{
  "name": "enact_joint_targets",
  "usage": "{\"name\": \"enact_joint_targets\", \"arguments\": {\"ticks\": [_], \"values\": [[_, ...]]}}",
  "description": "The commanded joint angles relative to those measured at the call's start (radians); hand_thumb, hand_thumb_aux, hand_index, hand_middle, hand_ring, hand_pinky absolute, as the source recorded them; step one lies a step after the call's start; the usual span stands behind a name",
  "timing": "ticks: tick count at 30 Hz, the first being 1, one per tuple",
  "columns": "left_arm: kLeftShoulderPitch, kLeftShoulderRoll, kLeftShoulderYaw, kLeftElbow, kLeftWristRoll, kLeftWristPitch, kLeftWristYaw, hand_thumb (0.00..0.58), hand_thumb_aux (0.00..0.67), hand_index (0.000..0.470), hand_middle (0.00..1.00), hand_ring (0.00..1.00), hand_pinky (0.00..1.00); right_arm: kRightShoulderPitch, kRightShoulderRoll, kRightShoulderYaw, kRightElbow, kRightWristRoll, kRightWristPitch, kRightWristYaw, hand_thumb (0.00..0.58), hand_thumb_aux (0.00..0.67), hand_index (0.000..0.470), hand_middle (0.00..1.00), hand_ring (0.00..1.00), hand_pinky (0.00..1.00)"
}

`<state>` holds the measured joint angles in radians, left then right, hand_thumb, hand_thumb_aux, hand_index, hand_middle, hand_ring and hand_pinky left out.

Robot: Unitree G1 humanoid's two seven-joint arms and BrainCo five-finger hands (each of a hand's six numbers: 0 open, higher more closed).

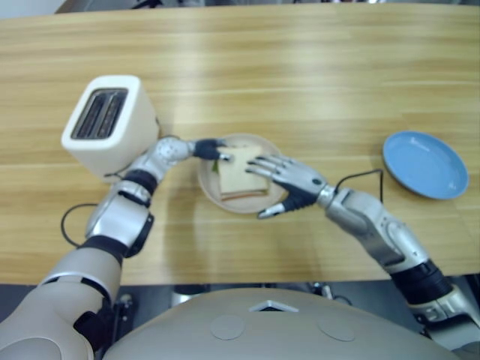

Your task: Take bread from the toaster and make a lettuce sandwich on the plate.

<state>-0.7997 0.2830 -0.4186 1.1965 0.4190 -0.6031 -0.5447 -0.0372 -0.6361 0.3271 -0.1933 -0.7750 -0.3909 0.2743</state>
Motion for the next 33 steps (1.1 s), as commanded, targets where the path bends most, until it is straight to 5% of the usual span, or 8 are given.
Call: {"name": "enact_joint_targets", "arguments": {"ticks": [1,11,25,26,27,28,33], "values": [[0.024,-0.010,-0.057,0.052,0.070,0.023,0.013,0.580,0.670,0.460,1.00,1.00,1.00,-0.051,-0.003,0.029,0.068,-0.048,-0.019,0.000,0.000,0.000,0.000,0.00,0.00,0.00],[0.024,-0.013,-0.077,0.066,0.088,0.026,0.033,0.580,0.670,0.460,1.00,1.00,1.00,-0.182,0.041,0.132,0.243,-0.132,-0.070,-0.038,0.000,0.000,0.000,0.00,0.00,0.00],[0.011,-0.010,-0.067,0.070,0.098,0.033,0.087,0.580,0.670,0.460,1.00,1.00,1.00,-0.155,0.041,0.292,0.293,-0.291,-0.101,-0.029,0.000,0.000,0.000,0.00,0.00,0.00],[0.007,-0.007,-0.074,0.064,0.109,0.031,0.113,0.460,0.365,0.251,0.89,0.89,0.89,-0.156,0.045,0.299,0.307,-0.308,-0.096,-0.033,0.000,0.000,0.000,0.00,0.00,0.00],[0.001,-0.003,-0.082,0.056,0.122,0.026,0.146,0.460,0.365,0.251,0.89,0.89,0.89,-0.158,0.050,0.307,0.323,-0.324,-0.093,-0.038,0.000,0.000,0.000,0.00,0.00,0.00],[-0.005,0.002,-0.089,0.046,0.134,0.019,0.178,0.000,0.000,0.000,0.00,0.00,0.00,-0.159,0.053,0.314,0.339,-0.335,-0.089,-0.043,0.000,0.000,0.000,0.00,0.00,0.00],[-0.054,0.079,-0.189,-0.067,0.327,-0.004,0.488,0.000,0.000,0.000,0.00,0.00,0.00,-0.163,0.068,0.345,0.414,-0.379,-0.070,-0.064,0.000,0.000,0.000,0.00,0.00,0.00]]}}
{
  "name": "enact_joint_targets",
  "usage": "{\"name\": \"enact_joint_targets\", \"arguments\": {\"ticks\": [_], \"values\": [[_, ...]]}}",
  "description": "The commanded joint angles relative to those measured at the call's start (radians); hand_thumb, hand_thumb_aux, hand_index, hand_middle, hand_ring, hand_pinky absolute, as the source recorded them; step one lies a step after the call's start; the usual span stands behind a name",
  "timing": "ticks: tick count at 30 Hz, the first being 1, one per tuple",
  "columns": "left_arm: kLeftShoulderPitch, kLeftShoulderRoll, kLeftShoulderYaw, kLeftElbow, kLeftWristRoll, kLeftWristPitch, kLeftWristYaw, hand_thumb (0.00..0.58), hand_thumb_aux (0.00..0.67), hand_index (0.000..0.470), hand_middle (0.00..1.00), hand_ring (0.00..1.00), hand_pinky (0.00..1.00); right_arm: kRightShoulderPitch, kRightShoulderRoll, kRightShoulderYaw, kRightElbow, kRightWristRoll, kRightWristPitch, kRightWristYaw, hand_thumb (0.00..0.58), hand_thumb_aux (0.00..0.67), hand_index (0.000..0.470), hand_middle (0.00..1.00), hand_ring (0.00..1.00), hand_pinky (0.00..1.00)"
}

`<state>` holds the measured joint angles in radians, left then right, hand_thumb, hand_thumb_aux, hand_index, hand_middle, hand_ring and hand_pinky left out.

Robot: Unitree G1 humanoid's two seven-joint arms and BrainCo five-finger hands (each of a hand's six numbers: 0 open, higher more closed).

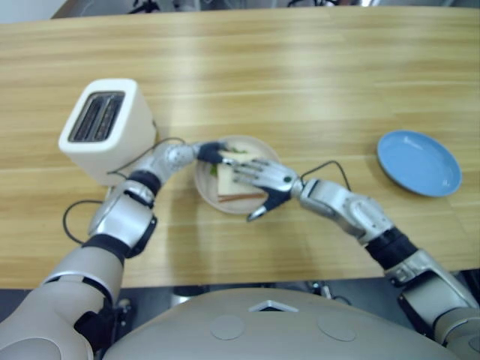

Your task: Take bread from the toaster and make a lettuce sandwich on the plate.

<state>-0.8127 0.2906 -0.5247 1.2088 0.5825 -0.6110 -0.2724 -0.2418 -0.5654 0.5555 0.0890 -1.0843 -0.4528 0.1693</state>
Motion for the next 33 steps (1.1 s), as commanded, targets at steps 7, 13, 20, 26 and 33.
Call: {"name": "enact_joint_targets", "arguments": {"ticks": [7,13,20,26,33], "values": [[-0.050,0.223,-0.205,-0.383,0.471,0.125,0.565,0.000,0.000,0.000,0.00,0.00,0.00,0.011,0.006,0.164,0.261,-0.132,0.029,-0.027,0.000,0.000,0.000,0.00,0.00,0.00],[0.040,0.322,-0.141,-0.634,0.488,0.161,0.579,0.000,0.000,0.000,0.00,0.00,0.00,0.002,-0.004,0.165,0.281,-0.119,0.052,-0.058,0.000,0.000,0.000,0.00,0.00,0.00],[0.144,0.326,-0.050,-0.676,0.303,0.103,0.459,0.000,0.000,0.000,0.00,0.00,0.00,-0.007,-0.007,0.102,0.248,-0.022,0.020,-0.132,0.000,0.000,0.000,0.00,0.00,0.00],[0.215,0.326,-0.008,-0.718,0.243,0.087,0.400,0.000,0.000,0.000,0.00,0.00,0.00,-0.022,-0.044,0.026,0.075,0.005,-0.036,-0.295,0.000,0.000,0.000,0.00,0.00,0.00],[0.277,0.348,0.046,-0.832,0.248,0.097,0.392,0.000,0.000,0.000,0.00,0.00,0.00,-0.002,-0.088,-0.081,-0.122,0.035,-0.089,-0.447,0.000,0.000,0.000,0.00,0.00,0.00]]}}
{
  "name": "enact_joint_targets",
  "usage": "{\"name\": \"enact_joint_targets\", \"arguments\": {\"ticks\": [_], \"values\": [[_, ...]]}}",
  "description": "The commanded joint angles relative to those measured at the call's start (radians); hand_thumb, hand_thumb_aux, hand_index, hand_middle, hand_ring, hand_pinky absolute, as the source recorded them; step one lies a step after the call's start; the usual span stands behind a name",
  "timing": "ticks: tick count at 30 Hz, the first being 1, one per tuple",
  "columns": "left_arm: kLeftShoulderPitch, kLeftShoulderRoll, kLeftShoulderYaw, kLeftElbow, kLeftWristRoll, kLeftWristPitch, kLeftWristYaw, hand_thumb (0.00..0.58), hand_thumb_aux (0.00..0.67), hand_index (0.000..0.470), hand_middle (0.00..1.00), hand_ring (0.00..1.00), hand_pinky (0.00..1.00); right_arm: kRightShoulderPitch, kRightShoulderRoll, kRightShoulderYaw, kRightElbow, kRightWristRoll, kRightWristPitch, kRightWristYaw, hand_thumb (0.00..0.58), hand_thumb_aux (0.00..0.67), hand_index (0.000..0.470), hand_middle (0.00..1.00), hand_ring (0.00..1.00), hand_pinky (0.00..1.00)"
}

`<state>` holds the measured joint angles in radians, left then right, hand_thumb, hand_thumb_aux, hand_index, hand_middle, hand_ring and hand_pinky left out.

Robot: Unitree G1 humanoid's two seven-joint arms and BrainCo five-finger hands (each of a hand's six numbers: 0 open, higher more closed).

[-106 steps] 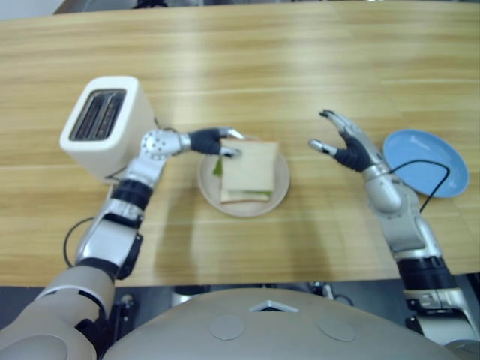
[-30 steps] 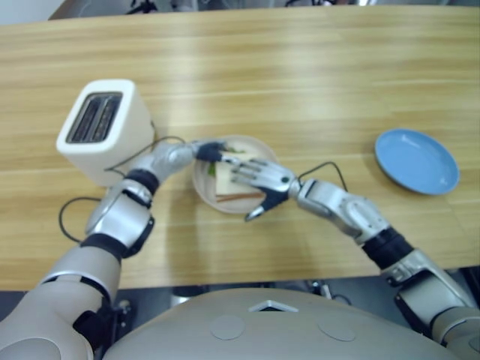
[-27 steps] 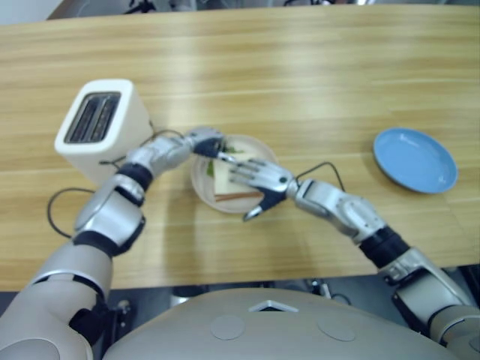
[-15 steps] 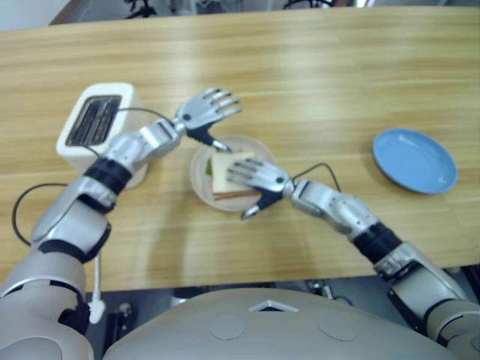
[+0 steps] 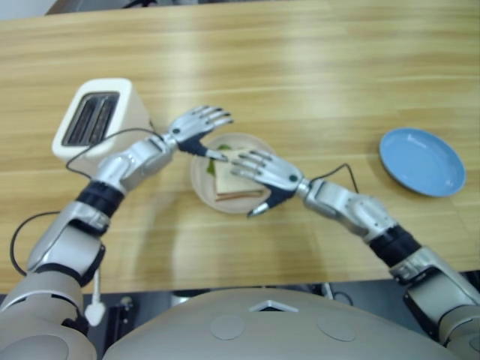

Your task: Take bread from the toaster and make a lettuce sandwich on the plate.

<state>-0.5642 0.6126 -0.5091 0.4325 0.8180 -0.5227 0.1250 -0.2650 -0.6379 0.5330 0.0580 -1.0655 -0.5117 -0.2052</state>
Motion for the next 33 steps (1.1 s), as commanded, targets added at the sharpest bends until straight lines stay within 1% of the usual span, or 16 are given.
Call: {"name": "enact_joint_targets", "arguments": {"ticks": [1,3,6,9,10,11,12,13,14,15,16,18,21,25,29,33], "values": [[0.036,0.038,0.036,-0.083,0.042,0.018,0.010,0.000,0.000,0.000,0.00,0.00,0.00,0.030,-0.021,-0.079,-0.126,0.011,-0.031,-0.093,0.000,0.000,0.000,0.00,0.00,0.00],[0.053,0.059,0.058,-0.138,0.069,0.028,0.031,0.000,0.000,0.000,0.00,0.00,0.00,0.047,-0.024,-0.113,-0.171,0.010,-0.025,-0.109,0.000,0.000,0.000,0.00,0.00,0.00],[0.099,0.094,0.118,-0.240,0.045,0.039,0.020,0.000,0.000,0.000,0.00,0.00,0.00,0.078,-0.024,-0.146,-0.202,0.034,-0.007,-0.073,0.000,0.000,0.000,0.00,0.00,0.00],[0.164,0.126,0.197,-0.322,-0.141,0.019,-0.094,0.000,0.000,0.000,0.00,0.00,0.00,0.137,-0.030,-0.176,-0.216,0.185,0.022,0.074,0.000,0.000,0.000,0.00,0.00,0.00],[0.186,0.136,0.223,-0.346,-0.218,0.021,-0.144,0.000,0.000,0.000,0.37,0.37,0.37,0.162,-0.042,-0.180,-0.229,0.281,0.024,0.143,0.000,0.000,0.000,0.00,0.00,0.00],[0.210,0.150,0.250,-0.368,-0.313,0.025,-0.206,0.425,0.323,0.222,0.83,0.83,0.83,0.193,-0.061,-0.183,-0.260,0.417,0.025,0.223,0.000,0.000,0.000,0.00,0.00,0.00],[0.232,0.163,0.271,-0.388,-0.414,0.031,-0.274,0.580,0.670,0.460,1.00,1.00,1.00,0.223,-0.076,-0.191,-0.301,0.545,0.044,0.297,0.265,0.176,0.121,0.00,0.00,0.00],[0.259,0.179,0.282,-0.413,-0.546,0.048,-0.370,0.580,0.670,0.460,1.00,1.00,1.00,0.251,-0.099,-0.206,-0.353,0.660,0.066,0.366,0.470,0.378,0.260,0.40,0.40,0.40],[0.287,0.197,0.284,-0.439,-0.666,0.067,-0.469,0.580,0.670,0.460,1.00,1.00,1.00,0.272,-0.120,-0.226,-0.399,0.749,0.084,0.418,0.546,0.507,0.348,0.83,0.83,0.83],[0.317,0.217,0.280,-0.470,-0.786,0.095,-0.575,0.580,0.670,0.460,1.00,1.00,1.00,0.290,-0.139,-0.249,-0.441,0.823,0.112,0.467,0.580,0.670,0.460,1.00,1.00,1.00],[0.356,0.248,0.269,-0.508,-0.907,0.126,-0.693,0.580,0.670,0.460,1.00,1.00,1.00,0.305,-0.163,-0.272,-0.481,0.885,0.129,0.507,0.580,0.670,0.460,1.00,1.00,1.00],[0.415,0.300,0.267,-0.554,-1.051,0.182,-0.856,0.580,0.670,0.460,1.00,1.00,1.00,0.326,-0.197,-0.311,-0.536,0.975,0.185,0.581,0.580,0.670,0.460,1.00,1.00,1.00],[0.469,0.366,0.274,-0.585,-1.136,0.262,-1.028,0.580,0.670,0.460,1.00,1.00,1.00,0.372,-0.255,-0.342,-0.592,1.065,0.259,0.695,0.580,0.670,0.460,1.00,1.00,1.00],[0.530,0.418,0.270,-0.642,-1.166,0.350,-1.163,0.580,0.670,0.460,1.00,1.00,1.00,0.418,-0.306,-0.335,-0.630,1.062,0.328,0.809,0.580,0.670,0.460,1.00,1.00,1.00],[0.614,0.457,0.209,-0.706,-1.129,0.418,-1.276,0.580,0.670,0.460,1.00,1.00,1.00,0.460,-0.326,-0.264,-0.614,1.016,0.386,0.916,0.580,0.670,0.460,1.00,1.00,1.00],[0.598,0.402,0.144,-0.683,-1.028,0.447,-1.298,0.580,0.670,0.460,1.00,1.00,1.00,0.454,-0.299,-0.173,-0.550,0.930,0.427,0.984,0.580,0.670,0.460,1.00,1.00,1.00]]}}
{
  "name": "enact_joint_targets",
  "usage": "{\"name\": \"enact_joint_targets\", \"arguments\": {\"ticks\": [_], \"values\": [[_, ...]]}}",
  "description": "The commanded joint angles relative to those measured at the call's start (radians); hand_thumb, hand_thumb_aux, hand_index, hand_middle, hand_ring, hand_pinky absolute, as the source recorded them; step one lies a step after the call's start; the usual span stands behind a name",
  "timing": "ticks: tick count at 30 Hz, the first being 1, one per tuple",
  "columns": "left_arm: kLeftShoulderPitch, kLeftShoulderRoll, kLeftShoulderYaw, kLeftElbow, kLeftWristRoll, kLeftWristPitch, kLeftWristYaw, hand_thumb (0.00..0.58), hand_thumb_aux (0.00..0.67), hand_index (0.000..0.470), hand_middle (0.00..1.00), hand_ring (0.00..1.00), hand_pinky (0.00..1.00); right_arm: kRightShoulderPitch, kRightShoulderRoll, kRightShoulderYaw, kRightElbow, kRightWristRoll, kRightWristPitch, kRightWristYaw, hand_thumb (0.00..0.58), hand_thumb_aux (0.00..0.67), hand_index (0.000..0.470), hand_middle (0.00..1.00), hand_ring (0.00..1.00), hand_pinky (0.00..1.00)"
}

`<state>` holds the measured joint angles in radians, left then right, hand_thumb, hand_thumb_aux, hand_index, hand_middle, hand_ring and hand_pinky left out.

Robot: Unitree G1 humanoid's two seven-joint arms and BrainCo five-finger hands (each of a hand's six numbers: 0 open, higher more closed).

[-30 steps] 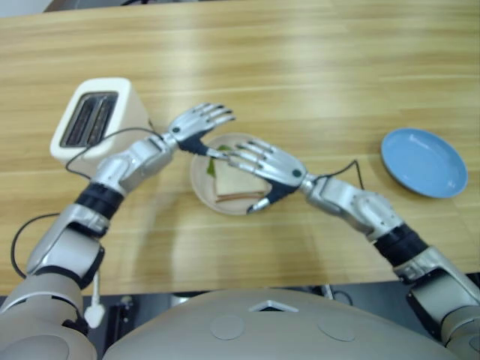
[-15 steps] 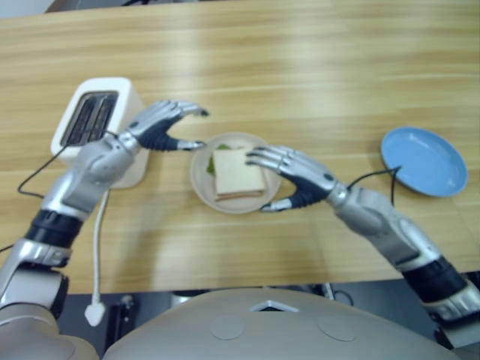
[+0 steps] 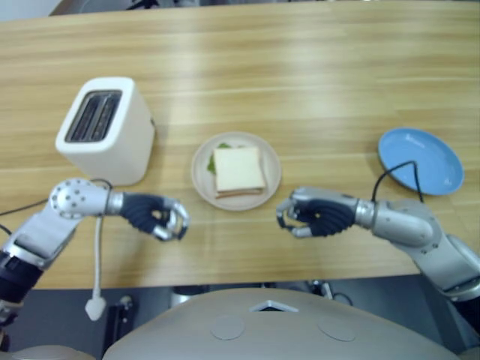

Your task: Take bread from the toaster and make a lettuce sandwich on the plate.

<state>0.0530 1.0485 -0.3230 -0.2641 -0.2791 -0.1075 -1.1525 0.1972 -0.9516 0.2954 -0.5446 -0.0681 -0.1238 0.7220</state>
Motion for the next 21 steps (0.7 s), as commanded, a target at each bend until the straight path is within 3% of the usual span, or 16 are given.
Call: {"name": "enact_joint_targets", "arguments": {"ticks": [1,7,12,21], "values": [[-0.035,-0.057,-0.059,0.028,0.089,0.037,-0.024,0.580,0.670,0.460,1.00,1.00,1.00,-0.020,0.028,0.092,0.080,-0.092,0.047,0.071,0.580,0.670,0.460,1.00,1.00,1.00],[-0.165,-0.185,-0.159,0.210,0.317,0.015,0.007,0.580,0.670,0.460,1.00,1.00,1.00,-0.149,0.149,0.209,0.291,-0.209,0.039,0.112,0.580,0.670,0.460,1.00,1.00,1.00],[-0.286,-0.292,-0.203,0.412,0.453,-0.032,0.071,0.580,0.670,0.460,1.00,1.00,1.00,-0.284,0.280,0.239,0.536,-0.249,0.000,0.082,0.580,0.670,0.460,1.00,1.00,1.00],[-0.587,-0.516,-0.234,1.009,0.687,-0.144,0.391,0.580,0.670,0.460,1.00,1.00,1.00,-0.576,0.539,0.205,1.117,-0.315,-0.182,-0.184,0.580,0.670,0.460,1.00,1.00,1.00]]}}
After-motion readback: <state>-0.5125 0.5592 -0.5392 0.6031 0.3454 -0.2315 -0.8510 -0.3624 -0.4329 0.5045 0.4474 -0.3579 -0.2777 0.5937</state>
